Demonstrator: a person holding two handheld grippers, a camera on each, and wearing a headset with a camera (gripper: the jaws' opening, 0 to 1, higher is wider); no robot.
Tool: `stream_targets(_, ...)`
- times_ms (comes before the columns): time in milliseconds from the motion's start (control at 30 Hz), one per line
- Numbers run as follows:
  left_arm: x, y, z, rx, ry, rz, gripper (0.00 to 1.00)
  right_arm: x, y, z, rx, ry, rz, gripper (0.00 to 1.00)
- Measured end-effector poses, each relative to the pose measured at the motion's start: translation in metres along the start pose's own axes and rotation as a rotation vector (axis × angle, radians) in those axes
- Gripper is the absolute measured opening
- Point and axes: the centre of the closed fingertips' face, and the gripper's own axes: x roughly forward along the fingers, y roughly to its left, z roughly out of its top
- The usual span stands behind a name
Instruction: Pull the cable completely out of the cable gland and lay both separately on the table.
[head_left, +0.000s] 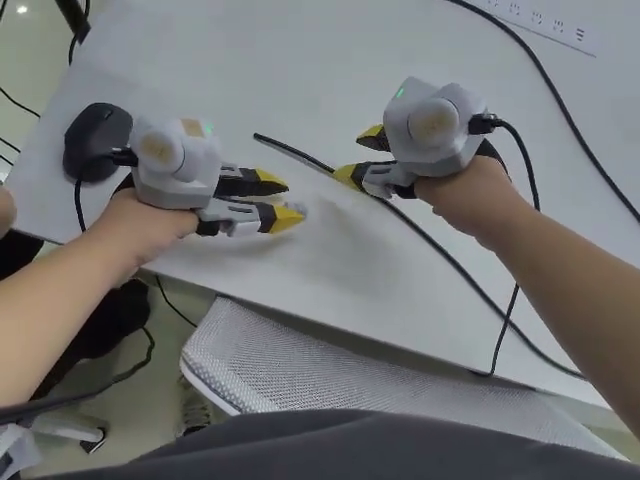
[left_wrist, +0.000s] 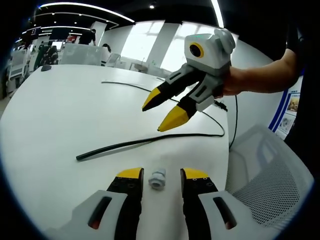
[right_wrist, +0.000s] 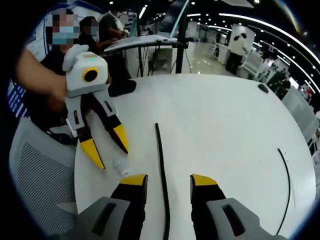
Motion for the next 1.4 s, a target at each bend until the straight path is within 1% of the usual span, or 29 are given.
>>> stream_targets(67, 0.0, -0.004, 0.001, 0.0, 0.003, 0.0, 0.31, -0.009, 0.0, -0.001, 0.018, -0.021, -0.001, 0.34)
stream_targets(133, -0.001, -0.007, 0.003, -0.003, 0.006, 0.005, 0.32, -0.015, -0.003, -0.007, 0.039, -0.038, -0.006, 0.37)
stream_targets(267, -0.003, -0.013, 0.007, -0.012, 0.006, 0.013, 0.35, -0.04, -0.003, -0.009, 0.084, -0.086, -0.008, 0.41)
stream_targets(300, -0.005, -0.016, 0.011, -0.011, 0.001, 0.015, 0.36, -0.045, -0.002, -0.011, 0.088, -0.091, -0.011, 0.43)
stream_targets(333, -0.006, -0.018, 0.013, -0.011, -0.005, 0.015, 0.35, -0.053, -0.002, -0.012, 0.101, -0.108, -0.015, 0.43)
stream_targets(367, -0.007, -0.02, 0.016, -0.016, -0.009, 0.018, 0.36, -0.055, -0.002, -0.012, 0.107, -0.116, -0.016, 0.44)
stream_targets(467, -0.01, -0.025, 0.021, -0.022, -0.018, 0.026, 0.38, -0.076, 0.001, -0.012, 0.182, -0.189, -0.015, 0.47)
stream_targets(567, -0.013, -0.032, 0.028, -0.02, -0.021, 0.034, 0.4, -0.092, 0.003, -0.018, 0.217, -0.212, -0.015, 0.49)
stream_targets(633, -0.015, -0.037, 0.032, -0.012, -0.023, 0.041, 0.42, -0.103, 0.006, -0.019, 0.244, -0.245, -0.014, 0.51)
stream_targets(733, -0.02, -0.044, 0.038, -0.008, -0.029, 0.05, 0.45, -0.119, 0.009, -0.025, 0.256, -0.263, -0.026, 0.53)
stream_targets(767, -0.021, -0.045, 0.039, -0.009, -0.031, 0.051, 0.46, -0.125, 0.01, -0.027, 0.266, -0.275, -0.029, 0.54)
stream_targets(833, -0.024, -0.051, 0.043, -0.009, -0.035, 0.056, 0.49, -0.135, 0.014, -0.031, 0.28, -0.293, -0.034, 0.56)
stream_targets(933, -0.027, -0.058, 0.047, -0.013, -0.035, 0.06, 0.55, -0.147, 0.02, -0.039, 0.292, -0.305, -0.044, 0.57)
stream_targets(1033, -0.031, -0.064, 0.051, -0.009, -0.034, 0.066, 0.58, -0.156, 0.023, -0.049, 0.308, -0.317, -0.052, 0.6)
stream_targets(1167, -0.036, -0.071, 0.055, -0.011, -0.035, 0.073, 0.63, -0.167, 0.031, -0.064, 0.334, -0.329, -0.06, 0.64)
stream_targets(1267, -0.037, -0.075, 0.054, -0.009, -0.03, 0.076, 0.66, -0.173, 0.037, -0.072, 0.358, -0.34, -0.06, 0.67)
stream_targets(1400, -0.039, -0.081, 0.056, 0.0, -0.028, 0.079, 0.68, -0.181, 0.045, -0.085, 0.385, -0.359, -0.074, 0.72)
